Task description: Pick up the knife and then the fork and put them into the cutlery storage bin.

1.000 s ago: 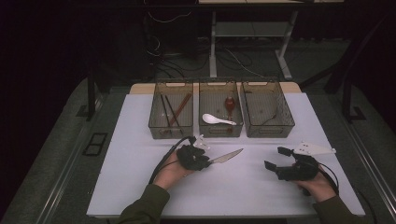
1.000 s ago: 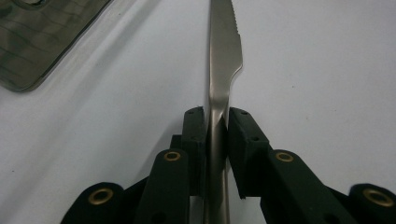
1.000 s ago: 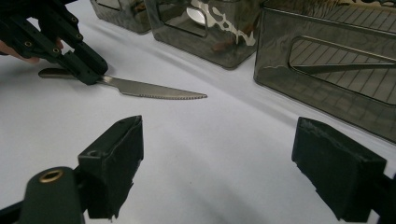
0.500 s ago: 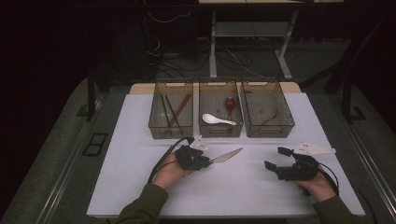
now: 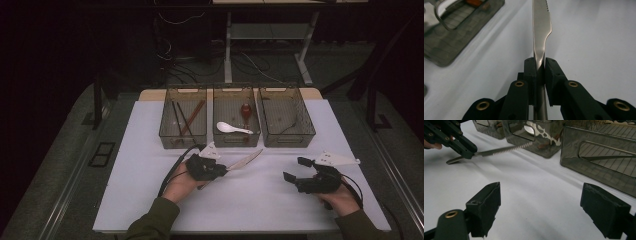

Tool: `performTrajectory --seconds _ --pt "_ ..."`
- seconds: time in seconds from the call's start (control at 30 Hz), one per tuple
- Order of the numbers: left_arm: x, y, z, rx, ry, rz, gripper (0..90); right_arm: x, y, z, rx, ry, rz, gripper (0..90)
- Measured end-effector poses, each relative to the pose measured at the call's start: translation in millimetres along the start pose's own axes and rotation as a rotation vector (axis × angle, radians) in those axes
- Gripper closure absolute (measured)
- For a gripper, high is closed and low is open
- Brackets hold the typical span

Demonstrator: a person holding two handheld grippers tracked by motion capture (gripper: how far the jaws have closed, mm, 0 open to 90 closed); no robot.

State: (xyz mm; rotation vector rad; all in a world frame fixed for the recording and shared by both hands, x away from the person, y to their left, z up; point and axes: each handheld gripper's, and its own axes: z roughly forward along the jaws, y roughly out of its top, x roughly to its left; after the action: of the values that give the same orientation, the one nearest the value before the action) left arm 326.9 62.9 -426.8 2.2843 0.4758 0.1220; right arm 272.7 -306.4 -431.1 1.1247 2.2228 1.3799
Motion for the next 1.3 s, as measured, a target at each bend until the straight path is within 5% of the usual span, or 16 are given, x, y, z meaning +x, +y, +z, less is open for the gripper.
performTrajectory --seconds 0.67,0.9,1.3 --pt "-8.6 17.1 -25.5 -0.131 0.016 0.007 79.8 1.5 3.0 0.1 0.001 0.011 -0.009 16.4" --pt "-10.3 19.5 -28.6 -0.155 0.033 -0.007 79.7 2.4 8.7 0.8 -0.034 0.030 0.021 12.7" --pt "-23.3 29.9 -25.0 -0.196 0.146 -0.058 79.7 10.6 41.4 11.2 -0.036 0.084 0.034 13.1"
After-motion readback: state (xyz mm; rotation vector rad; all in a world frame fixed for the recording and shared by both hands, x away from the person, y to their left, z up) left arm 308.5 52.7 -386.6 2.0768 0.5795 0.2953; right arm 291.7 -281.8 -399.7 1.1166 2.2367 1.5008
